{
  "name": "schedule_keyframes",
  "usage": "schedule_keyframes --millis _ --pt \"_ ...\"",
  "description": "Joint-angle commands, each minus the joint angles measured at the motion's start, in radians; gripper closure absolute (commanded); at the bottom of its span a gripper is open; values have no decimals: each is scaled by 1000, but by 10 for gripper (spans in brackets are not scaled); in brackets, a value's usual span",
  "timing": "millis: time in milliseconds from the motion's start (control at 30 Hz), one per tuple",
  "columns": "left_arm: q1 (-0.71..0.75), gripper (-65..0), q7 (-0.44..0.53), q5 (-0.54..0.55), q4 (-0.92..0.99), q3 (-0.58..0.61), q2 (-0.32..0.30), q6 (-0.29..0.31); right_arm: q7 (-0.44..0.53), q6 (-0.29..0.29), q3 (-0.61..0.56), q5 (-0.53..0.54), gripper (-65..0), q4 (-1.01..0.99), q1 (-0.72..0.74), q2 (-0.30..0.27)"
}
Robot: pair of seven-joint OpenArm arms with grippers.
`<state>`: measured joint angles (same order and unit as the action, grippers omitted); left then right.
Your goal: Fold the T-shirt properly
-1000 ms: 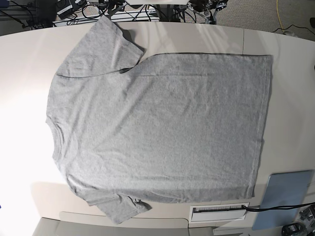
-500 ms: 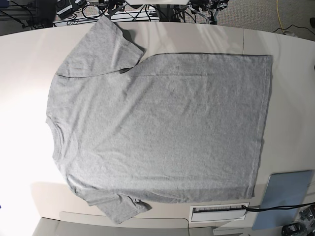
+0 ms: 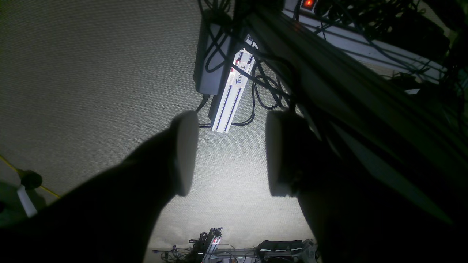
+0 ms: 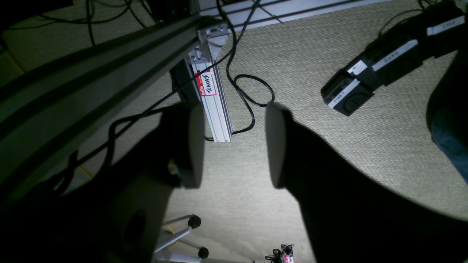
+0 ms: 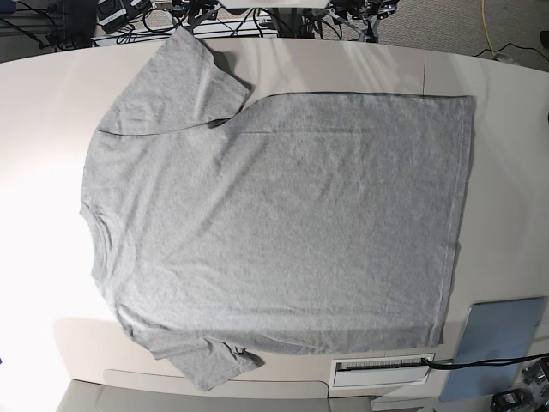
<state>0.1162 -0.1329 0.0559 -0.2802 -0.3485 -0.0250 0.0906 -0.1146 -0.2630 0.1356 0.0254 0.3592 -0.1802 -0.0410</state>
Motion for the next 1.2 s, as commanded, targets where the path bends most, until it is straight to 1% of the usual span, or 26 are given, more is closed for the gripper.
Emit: schedule_keyframes --millis 0,367,400,567,700,767,867,900,933,1033,1167 --pt "3 -310 3 -1 -1 -1 0 6 12 -9 3 0 -263 5 -6 -3" --pt "3 -310 -1 -3 -1 -1 0 6 18 -9 3 0 -263 5 -6 -4" --pt "3 -310 -1 -16 -1 -1 0 6 17 -9 3 0 -263 5 -6 -4" --pt "6 -310 -1 -151 -1 -1 0 11 14 -10 3 0 -263 5 -6 -10" --pt "9 -310 10 -168 -1 -1 -1 13 -11 -10 3 -4 -263 5 -5 -24" --pt "9 -310 32 -168 -2 -1 -2 35 -27 -10 3 -48 -263 5 -5 -29" --pt "8 -309 33 -168 -2 -1 -15 119 -51 -10 3 -148 -263 5 -6 -29" --pt "9 -309 33 -168 -2 -1 -18 139 -55 -9 3 -179 -263 5 -6 -29" --pt "9 -309 33 -167 -2 -1 -20 147 -57 -9 3 -201 -263 5 -5 -31" --pt "15 -309 34 -167 -3 -1 -20 135 -56 -10 3 -210 -263 5 -5 -41" --pt "30 -309 40 -122 -6 -1 -20 85 -58 -19 3 -210 -263 5 -6 -60"
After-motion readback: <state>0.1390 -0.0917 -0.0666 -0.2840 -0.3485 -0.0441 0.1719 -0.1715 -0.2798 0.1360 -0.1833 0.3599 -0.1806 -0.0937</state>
